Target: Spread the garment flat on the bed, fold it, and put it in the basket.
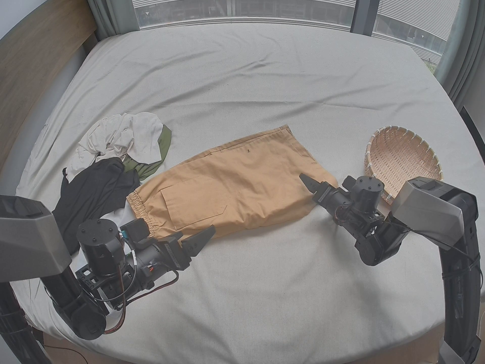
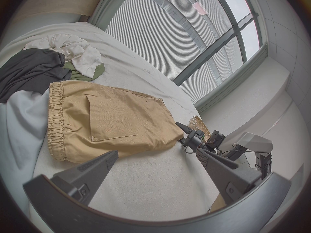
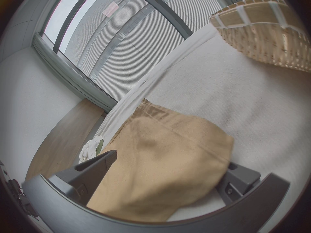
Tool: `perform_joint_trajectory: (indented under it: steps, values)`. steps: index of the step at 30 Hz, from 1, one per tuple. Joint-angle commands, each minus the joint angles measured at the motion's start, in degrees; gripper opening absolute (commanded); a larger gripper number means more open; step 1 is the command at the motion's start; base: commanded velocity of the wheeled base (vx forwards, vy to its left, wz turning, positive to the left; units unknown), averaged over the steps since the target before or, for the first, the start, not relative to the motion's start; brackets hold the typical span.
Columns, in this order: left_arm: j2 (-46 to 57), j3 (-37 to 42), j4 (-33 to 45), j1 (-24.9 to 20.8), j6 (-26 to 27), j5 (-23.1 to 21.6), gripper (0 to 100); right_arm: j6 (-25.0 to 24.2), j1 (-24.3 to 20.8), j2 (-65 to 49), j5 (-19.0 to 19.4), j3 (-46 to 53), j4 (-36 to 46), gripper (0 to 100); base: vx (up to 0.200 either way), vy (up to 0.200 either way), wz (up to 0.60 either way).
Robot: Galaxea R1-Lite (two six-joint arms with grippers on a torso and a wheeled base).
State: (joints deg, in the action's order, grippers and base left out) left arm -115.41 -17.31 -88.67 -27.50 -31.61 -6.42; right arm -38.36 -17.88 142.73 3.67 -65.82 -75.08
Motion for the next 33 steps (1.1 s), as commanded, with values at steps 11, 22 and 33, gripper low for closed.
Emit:
perform_joint_trajectory:
  steps: [11,22,33]
  values:
    - [-0.08,1.49,-0.1,0.34,-0.12,0.54,100,-1.89,-0.57,2.82,0.02,-3.44,-3.93,0,0.0,0.0,0.0]
    - [0.71,4.57,-0.1,2.8,-0.12,0.62,100,-0.31,-0.4,-1.05,-0.07,6.93,-13.34,0,0.0,0.0,0.0]
    - [2.12,6.15,-0.1,4.04,-0.21,2.12,100,6.2,-0.49,-10.63,-3.14,25.3,-13.51,0,0.0,0.0,0.0]
